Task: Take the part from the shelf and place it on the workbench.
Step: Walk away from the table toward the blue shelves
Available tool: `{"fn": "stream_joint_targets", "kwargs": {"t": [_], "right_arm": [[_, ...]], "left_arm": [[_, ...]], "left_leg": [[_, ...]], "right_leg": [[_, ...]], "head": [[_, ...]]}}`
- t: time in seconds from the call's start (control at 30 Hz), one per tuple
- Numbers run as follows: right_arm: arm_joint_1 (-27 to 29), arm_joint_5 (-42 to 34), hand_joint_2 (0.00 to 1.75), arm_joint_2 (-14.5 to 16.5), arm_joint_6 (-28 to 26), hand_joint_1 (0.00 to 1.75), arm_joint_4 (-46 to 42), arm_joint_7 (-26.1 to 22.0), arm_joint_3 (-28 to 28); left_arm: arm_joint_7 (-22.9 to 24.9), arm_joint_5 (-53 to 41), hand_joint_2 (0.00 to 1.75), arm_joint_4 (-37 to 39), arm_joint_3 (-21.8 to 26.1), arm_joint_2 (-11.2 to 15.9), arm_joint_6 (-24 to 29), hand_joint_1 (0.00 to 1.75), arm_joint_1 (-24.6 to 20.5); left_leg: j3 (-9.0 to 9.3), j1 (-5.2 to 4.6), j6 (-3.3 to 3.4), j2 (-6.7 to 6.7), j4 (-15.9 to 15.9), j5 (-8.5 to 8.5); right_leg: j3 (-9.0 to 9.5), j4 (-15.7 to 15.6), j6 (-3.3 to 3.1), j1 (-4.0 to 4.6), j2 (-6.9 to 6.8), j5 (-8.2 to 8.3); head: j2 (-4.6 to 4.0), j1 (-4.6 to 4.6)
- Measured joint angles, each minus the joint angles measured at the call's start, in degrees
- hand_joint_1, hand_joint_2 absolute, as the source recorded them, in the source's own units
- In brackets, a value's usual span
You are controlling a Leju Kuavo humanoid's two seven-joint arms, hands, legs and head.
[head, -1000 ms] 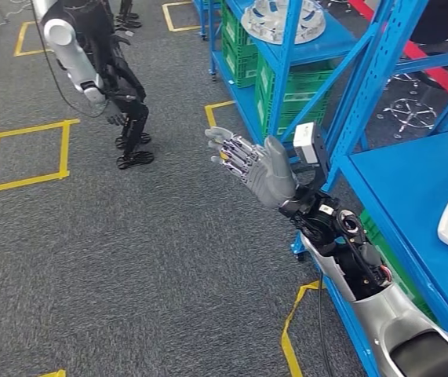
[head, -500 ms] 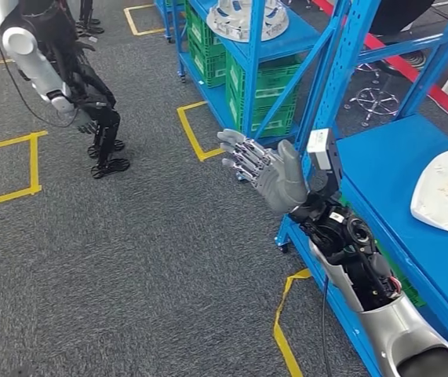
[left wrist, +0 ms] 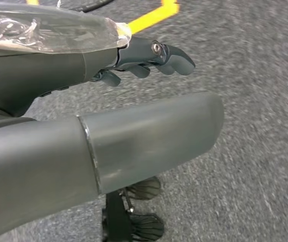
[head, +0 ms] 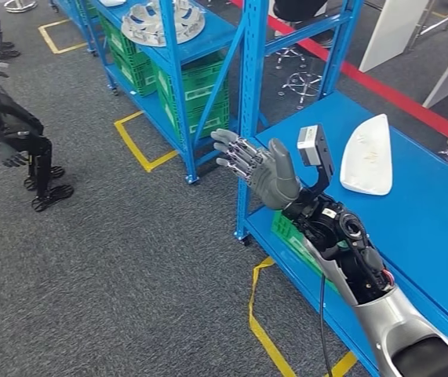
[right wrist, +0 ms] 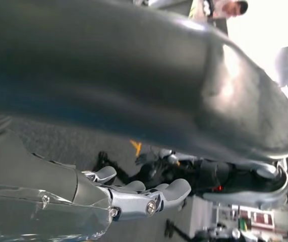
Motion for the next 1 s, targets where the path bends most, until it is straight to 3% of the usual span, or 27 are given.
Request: {"fn": "stream_joint_targets", "kwargs": {"t": [0.07, 0.13, 0.2, 0.27, 0.33, 0.37, 0.4, 0.43, 0.5, 0.57, 0.67, 0.73, 0.8, 0.87, 0.9, 0.93, 1.0], "right_arm": [[0.0, 0.0, 0.0, 0.0, 0.0, 0.0, -0.1, 0.0, -0.2], [0.1, 0.0, 0.0, -0.1, 0.0, 0.0, -0.2, 0.1, -0.3], [0.2, 0.0, 0.0, -0.1, 0.0, 0.0, -0.2, 0.1, -0.5], [0.2, 0.0, 0.0, -0.2, 0.0, 0.0, -0.2, 0.0, -0.5], [0.5, 0.0, 0.0, -0.2, 0.0, 0.0, -0.2, 0.1, -0.5], [0.6, 0.0, 0.0, -0.2, 0.0, 0.0, -0.2, 0.1, -0.5], [0.7, 0.0, 0.0, -0.2, 0.1, 0.0, -0.2, 0.1, -0.5], [0.8, 0.0, 0.0, -0.2, 0.1, 0.0, -0.2, 0.0, -0.5], [0.7, 0.0, 0.0, -0.2, 0.1, 0.0, -0.2, 0.0, -0.5], [0.7, 0.0, 0.0, -0.2, 0.2, 0.0, -0.2, -0.1, -0.5], [0.6, 0.1, 0.0, -0.2, 0.2, 0.0, -0.2, -0.2, -0.6], [0.4, 0.1, 0.0, -0.2, 0.2, 0.0, -0.2, -0.1, -0.7], [0.2, 0.1, 0.0, -0.2, 0.1, 0.0, -0.2, -0.1, -0.6], [0.3, 0.2, 0.0, -0.2, 0.1, 0.0, -0.2, -0.1, -0.5], [0.4, 0.2, 0.0, -0.2, 0.1, 0.0, -0.2, 0.0, -0.4], [0.4, 0.2, 0.0, -0.2, 0.1, 0.0, -0.2, 0.0, -0.4], [0.3, 0.2, 0.0, -0.2, 0.1, 0.0, -0.2, 0.0, -0.4]], "left_arm": [[0.1, 0.0, 0.0, 0.0, 0.0, 0.0, 0.0, 0.0, 0.0], [0.1, 0.0, 0.0, 0.0, 0.0, -0.1, 0.0, 0.0, -0.2], [0.2, 0.0, 0.0, 0.0, 0.0, -0.1, -0.1, 0.0, -0.4], [0.2, -0.1, 0.0, 0.0, 0.0, -0.1, -0.1, 0.0, -0.3], [0.3, -0.1, 0.0, 0.0, 0.0, -0.1, -0.1, 0.0, -0.2], [0.3, -0.1, 0.0, 0.0, 0.0, -0.1, -0.1, 0.0, -0.1], [0.3, -0.1, 0.0, 0.0, 0.0, -0.1, -0.1, 0.0, -0.1], [0.4, -0.1, 0.0, 0.0, 0.0, -0.1, -0.1, 0.0, -0.2], [0.4, -0.1, 0.0, 0.0, 0.0, -0.1, -0.1, 0.0, -0.2], [0.4, -0.1, 0.0, 0.0, 0.0, 0.0, -0.1, 0.0, -0.2], [0.4, -0.1, 0.0, 0.0, 0.0, -0.1, -0.1, 0.0, -0.3], [0.2, 0.0, 0.0, 0.0, 0.0, -0.2, 0.0, 0.0, -0.5], [0.0, 0.0, 0.0, 0.0, 0.0, -0.3, 0.0, 0.0, -0.5], [-0.2, 0.1, 0.0, 0.0, 0.0, -0.2, 0.1, 0.0, -0.4], [-0.2, 0.1, 0.0, 0.0, 0.0, -0.2, 0.2, 0.0, -0.3], [-0.3, 0.2, 0.0, 0.0, 0.0, -0.2, 0.2, 0.0, -0.3], [-0.4, 0.3, 0.0, 0.0, 0.0, -0.1, 0.2, 0.0, -0.3]], "left_leg": [[1.23, 0.01, 0.29, -1.28, -3.0, 0.58], [1.39, -0.1, 0.87, 0.07, -3.4, 0.76], [1.66, -0.06, 1.6, 1.43, -3.9, 1.03], [1.81, -0.2, 2.08, 2.78, -4.1, 1.06], [1.82, -0.38, 2.26, 4.1, -4.1, 0.95], [1.87, -0.42, 2.24, 4.8, -4.0, 0.85], [1.99, -0.44, 2.16, 5.53, -4.0, 0.72], [2.2, -0.44, 2.01, 6.22, -4.0, 0.54], [2.79, -0.57, 1.53, 7.37, -3.9, 0.08], [3.15, -0.86, 0.97, 8.35, -3.9, -0.3], [3.55, -0.77, 0.17, 9.59, -3.8, -0.76], [2.69, -0.48, -0.3, 7.56, -1.3, -2.62], [-1.04, -0.4, -0.42, 4.45, 6.2, -6.32], [-5.31, -0.51, -0.33, 3.39, 13.6, -8.51], [-6.15, -0.57, -0.18, 3.22, 14.3, -7.79], [-5.78, -0.6, 0.04, 2.99, 12.4, -5.9], [-2.51, -0.58, 0.63, 1.12, 3.8, -0.97]], "right_leg": [[-0.52, 0.1, 0.68, 0.0, 1.36, 0.12], [-0.9, 0.1, 1.41, -0.14, 2.12, 0.29], [-2.01, 2.4, 1.97, -0.08, -0.43, -1.33], [-5.07, 9.4, 2.43, -0.12, -3.97, -5.25], [-8.58, 17.1, 2.8, -0.41, -4.96, -8.49], [-9.19, 18.5, 2.93, -0.54, -5.09, -8.59], [-8.62, 17.5, 3.0, -0.64, -5.29, -7.56], [-6.97, 14.4, 3.02, -0.7, -5.76, -5.66], [-2.31, 5.6, 2.86, -0.46, -7.97, -1.88], [-0.15, 1.2, 2.14, -0.04, -9.25, -0.85], [-0.06, 0.6, 0.87, 0.22, -7.61, -0.91], [0.18, 0.2, 0.12, 0.06, -6.33, -0.66], [0.24, 0.0, -0.31, 0.0, -5.13, -0.49], [0.21, 0.0, -0.45, 0.11, -3.74, -0.46], [0.23, 0.1, -0.47, 0.17, -2.95, -0.47], [0.28, 0.1, -0.47, 0.21, -2.15, -0.47], [0.37, 0.2, -0.41, 0.2, -0.63, -0.49]], "head": [[0.0, 0.07], [0.0, 0.22], [0.0, 0.61], [0.0, 1.22], [0.0, 1.58], [0.0, 1.76], [0.0, 2.0], [0.0, 2.23], [0.0, 2.7], [0.0, 2.74], [0.0, 2.28], [0.0, 1.93], [0.0, 1.22], [0.0, 0.5], [0.0, 0.28], [0.0, 0.18], [0.0, 0.06]]}}
